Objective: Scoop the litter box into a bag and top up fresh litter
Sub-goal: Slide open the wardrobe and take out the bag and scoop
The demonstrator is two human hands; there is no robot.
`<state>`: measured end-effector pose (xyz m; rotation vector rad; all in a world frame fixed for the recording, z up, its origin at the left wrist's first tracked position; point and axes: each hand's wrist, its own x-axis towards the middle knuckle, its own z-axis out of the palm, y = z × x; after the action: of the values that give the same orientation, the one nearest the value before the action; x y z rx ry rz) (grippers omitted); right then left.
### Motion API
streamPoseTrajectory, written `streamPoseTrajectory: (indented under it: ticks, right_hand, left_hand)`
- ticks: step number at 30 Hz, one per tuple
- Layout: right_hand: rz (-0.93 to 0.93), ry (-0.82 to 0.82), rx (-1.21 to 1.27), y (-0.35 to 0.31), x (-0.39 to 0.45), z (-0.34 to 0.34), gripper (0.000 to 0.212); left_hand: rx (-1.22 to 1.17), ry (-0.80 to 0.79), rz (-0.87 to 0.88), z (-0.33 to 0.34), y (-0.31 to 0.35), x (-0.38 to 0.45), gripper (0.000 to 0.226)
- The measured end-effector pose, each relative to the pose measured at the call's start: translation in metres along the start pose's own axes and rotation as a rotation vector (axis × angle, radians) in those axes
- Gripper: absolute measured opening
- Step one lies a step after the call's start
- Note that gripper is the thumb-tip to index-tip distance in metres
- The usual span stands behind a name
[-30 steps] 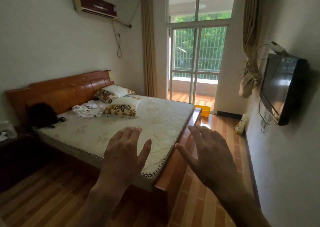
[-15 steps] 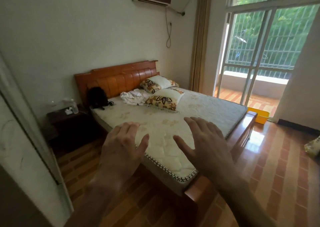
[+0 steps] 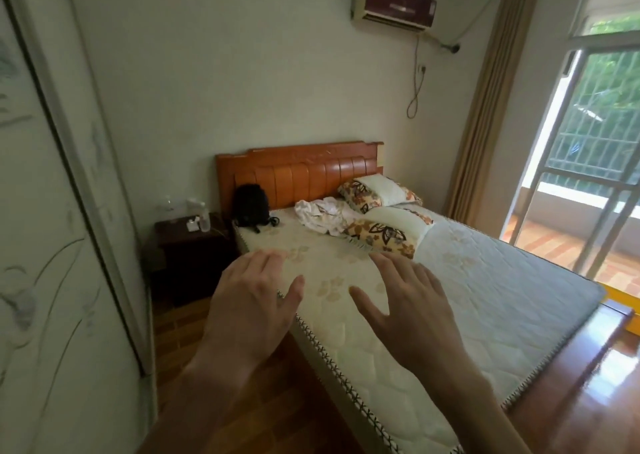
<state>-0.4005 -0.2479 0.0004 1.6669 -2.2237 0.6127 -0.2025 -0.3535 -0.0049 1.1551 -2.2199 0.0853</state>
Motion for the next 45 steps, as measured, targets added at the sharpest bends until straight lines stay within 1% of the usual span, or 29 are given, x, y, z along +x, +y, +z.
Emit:
streamPoseTrajectory:
  ticks: [4, 10, 16, 21, 26, 31, 38, 42, 45]
  right_hand:
    - [-0.042, 0.004, 0.012, -0.006, 0.055, 0.026, 0.072]
    - [-0.107, -0.020, 0.043, -0.011, 0.123, 0.065, 0.074]
    - [-0.164, -0.049, 0.084, -0.017, 0.199, 0.121, 0.073]
    - [-0.240, -0.078, 0.163, -0.013, 0.275, 0.169, 0.074]
    - [-0.272, -0.075, 0.229, 0.002, 0.353, 0.215, 0.077]
    - [-0.356, -0.096, 0.275, 0.006, 0.427, 0.250, 0.075]
    - [-0.496, -0.144, 0.370, -0.036, 0.494, 0.294, 0.074]
    - [-0.582, -0.175, 0.422, -0.075, 0.522, 0.318, 0.074]
    - [-0.666, -0.204, 0.480, -0.111, 0.541, 0.331, 0.076]
  left_hand:
    - [0.020, -0.005, -0.040, 0.017, -0.026, 0.041, 0.062]
    - [0.064, 0.005, -0.115, 0.042, -0.063, 0.090, 0.066]
    - [0.108, 0.005, -0.171, 0.075, -0.101, 0.141, 0.070]
    - [0.176, 0.031, -0.259, 0.112, -0.135, 0.195, 0.065]
    - [0.230, 0.034, -0.329, 0.148, -0.157, 0.254, 0.065]
    - [0.279, 0.095, -0.386, 0.178, -0.175, 0.305, 0.057]
    - [0.368, 0.118, -0.508, 0.185, -0.204, 0.340, 0.057]
    - [0.454, 0.124, -0.565, 0.179, -0.237, 0.345, 0.054]
    - [0.510, 0.136, -0.626, 0.171, -0.268, 0.344, 0.061]
